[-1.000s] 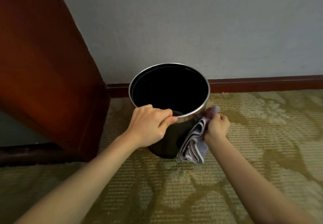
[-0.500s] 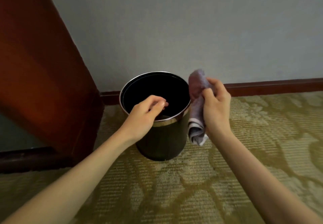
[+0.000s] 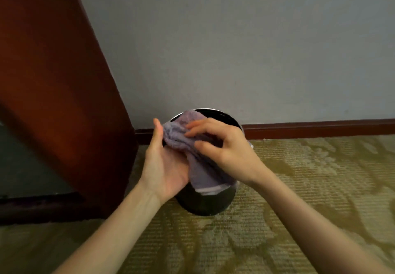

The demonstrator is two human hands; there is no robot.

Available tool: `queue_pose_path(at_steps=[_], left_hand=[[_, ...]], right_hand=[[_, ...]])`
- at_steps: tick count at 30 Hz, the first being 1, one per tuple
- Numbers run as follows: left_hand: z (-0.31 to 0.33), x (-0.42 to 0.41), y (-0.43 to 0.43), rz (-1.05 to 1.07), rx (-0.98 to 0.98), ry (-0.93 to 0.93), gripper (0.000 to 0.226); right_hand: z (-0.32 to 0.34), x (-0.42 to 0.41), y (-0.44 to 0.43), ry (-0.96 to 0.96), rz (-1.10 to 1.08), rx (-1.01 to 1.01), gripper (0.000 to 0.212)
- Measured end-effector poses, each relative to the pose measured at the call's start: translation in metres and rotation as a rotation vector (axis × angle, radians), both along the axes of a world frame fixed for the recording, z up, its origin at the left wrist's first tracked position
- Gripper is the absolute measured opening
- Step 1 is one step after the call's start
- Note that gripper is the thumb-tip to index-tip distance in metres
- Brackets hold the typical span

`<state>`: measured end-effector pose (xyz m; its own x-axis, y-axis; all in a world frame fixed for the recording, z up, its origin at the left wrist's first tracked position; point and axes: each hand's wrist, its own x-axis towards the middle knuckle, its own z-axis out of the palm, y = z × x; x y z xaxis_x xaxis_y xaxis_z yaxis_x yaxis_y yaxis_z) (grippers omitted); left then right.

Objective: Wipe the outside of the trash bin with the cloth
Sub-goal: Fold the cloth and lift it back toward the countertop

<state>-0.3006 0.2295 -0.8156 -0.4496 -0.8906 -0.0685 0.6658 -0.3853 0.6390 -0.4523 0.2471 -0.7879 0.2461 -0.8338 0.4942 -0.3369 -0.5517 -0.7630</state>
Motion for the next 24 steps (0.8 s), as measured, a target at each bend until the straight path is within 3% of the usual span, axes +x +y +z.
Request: queue_pose_path(at_steps=[4,8,12,15,17,20,24], left_hand=[[0.007,0.012,-0.007,0.042,0.004,0.018,0.076],[0.032,0.024,-0.021,0.072,0.026,0.0,0.077],[0.075,0.031,-0.035,0.123,0.032,-0.048,0.07],[0.112,0.034,-0.043,0.157,0.056,-0.056,0.065],[0.139,0.037,-0.049,0.186,0.078,-0.043,0.065],[0.184,0.04,-0.058,0.234,0.104,-0.008,0.063],[0.256,0.046,-0.066,0.269,0.097,-0.017,0.061]], right_hand=[[0.009,0.002,-0.014,-0.143,-0.086,0.007,0.031],[0.024,-0.005,-0.039,-0.031,-0.266,0.046,0.045],[0.05,-0.01,-0.062,-0.178,-0.166,0.457,0.068],[0.074,-0.007,-0.078,-0.494,-0.131,0.715,0.075],[0.094,-0.005,-0.085,-0.691,-0.113,0.876,0.076],[0.131,0.001,-0.089,-0.789,0.002,1.153,0.072],[0.198,0.01,-0.097,-0.995,0.262,1.255,0.058]])
